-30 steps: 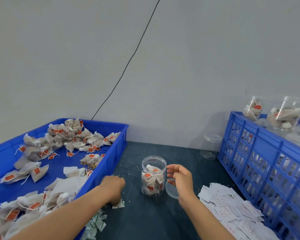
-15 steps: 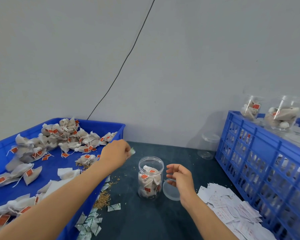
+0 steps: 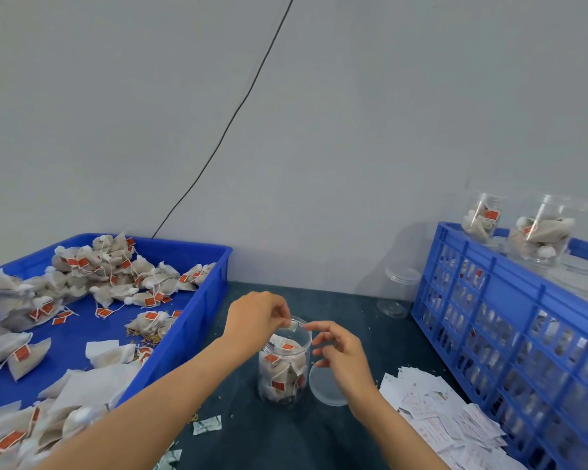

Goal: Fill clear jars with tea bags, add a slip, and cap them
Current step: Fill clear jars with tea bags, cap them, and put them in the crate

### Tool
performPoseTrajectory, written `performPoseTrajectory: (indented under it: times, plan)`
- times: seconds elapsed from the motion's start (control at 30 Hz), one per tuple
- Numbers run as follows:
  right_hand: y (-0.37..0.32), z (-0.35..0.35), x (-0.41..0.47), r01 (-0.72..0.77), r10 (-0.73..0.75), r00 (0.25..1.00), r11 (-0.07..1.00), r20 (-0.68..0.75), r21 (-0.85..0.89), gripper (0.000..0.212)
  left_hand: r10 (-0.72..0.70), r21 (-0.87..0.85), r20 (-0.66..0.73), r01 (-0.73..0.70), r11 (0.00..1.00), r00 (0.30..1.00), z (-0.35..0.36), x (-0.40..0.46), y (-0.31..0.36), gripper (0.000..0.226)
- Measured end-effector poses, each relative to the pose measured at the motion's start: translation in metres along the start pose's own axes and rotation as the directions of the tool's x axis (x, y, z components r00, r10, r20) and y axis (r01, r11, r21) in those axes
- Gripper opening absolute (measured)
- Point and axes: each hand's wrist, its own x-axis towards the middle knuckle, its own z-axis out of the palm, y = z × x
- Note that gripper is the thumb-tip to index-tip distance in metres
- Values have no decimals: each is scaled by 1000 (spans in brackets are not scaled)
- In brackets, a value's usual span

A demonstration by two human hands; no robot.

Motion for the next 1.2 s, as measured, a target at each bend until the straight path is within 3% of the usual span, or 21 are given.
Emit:
performPoseTrajectory:
  times: [0.13,0.3,0.5,0.7,0.8,0.93,1.03,1.2]
  plan:
    - [5,5,2,-2,2,1000,1000,-3,-18,53,-24,-80,37,27,996,999,5,0,-8,6]
    - [12,9,2,-8,8,1000,1000,-28,-5,54,-32,-90,56,37,995,998,9,0,-11,19]
    - [8,-1,2,-10,10,1000,1000,-13,5,51,-6,-128,35,10,992,999,11,0,-15,7]
    - [16,-43,18,-70,71,986,997,-151,10,43,71,-105,-67,-78,991,995,14,-1,-20,12]
    - [34,-76,29,-173,139,971,970,-196,-171,38,65,-219,-81,-81,972,995,15,-2,-23,32]
    - [58,-110,36,-279,230,960,790,-157,-547,32,24,-522,236,106,846,972,25,-7,-21,81]
    - [68,-125,36,-292,280,950,648,-137,-703,39,54,-573,310,141,807,949,32,-9,-21,91]
    - [78,-135,30,-290,361,928,558,-87,-777,49,85,-575,317,121,809,945,35,-9,-26,97]
